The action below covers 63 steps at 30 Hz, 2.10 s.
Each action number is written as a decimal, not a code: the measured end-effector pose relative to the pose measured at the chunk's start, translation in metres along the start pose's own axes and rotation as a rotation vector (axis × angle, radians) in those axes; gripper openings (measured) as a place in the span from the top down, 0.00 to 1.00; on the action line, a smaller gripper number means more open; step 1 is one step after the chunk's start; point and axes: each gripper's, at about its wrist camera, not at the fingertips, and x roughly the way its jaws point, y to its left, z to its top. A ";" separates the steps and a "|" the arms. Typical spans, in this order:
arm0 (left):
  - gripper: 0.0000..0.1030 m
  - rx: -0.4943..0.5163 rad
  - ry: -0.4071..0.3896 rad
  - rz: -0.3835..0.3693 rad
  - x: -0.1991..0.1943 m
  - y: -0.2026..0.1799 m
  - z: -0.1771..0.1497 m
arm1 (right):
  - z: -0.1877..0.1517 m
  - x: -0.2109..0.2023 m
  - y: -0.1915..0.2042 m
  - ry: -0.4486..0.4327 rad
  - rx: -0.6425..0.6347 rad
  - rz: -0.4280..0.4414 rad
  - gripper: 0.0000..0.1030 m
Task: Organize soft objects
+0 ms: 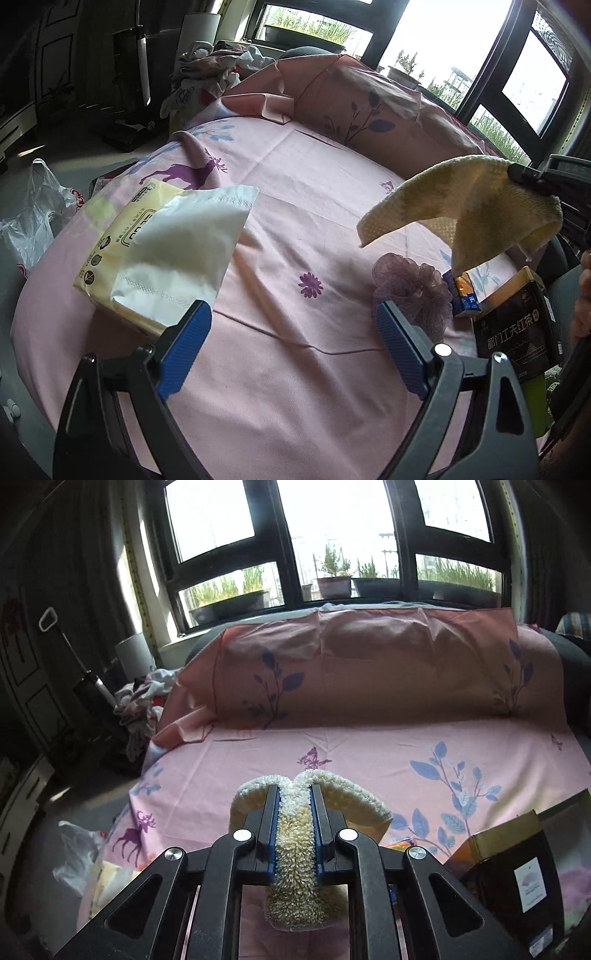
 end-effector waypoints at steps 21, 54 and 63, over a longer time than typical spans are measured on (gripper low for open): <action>0.12 0.068 0.026 0.045 0.006 -0.013 -0.010 | -0.106 -0.060 -0.028 0.229 0.070 0.191 0.85; 0.12 0.159 0.295 -0.274 0.033 -0.068 -0.047 | -0.137 0.007 -0.062 0.413 0.157 0.097 0.26; 0.12 0.243 0.360 -0.237 0.048 -0.087 -0.066 | -0.151 0.044 -0.059 0.479 0.127 0.047 0.22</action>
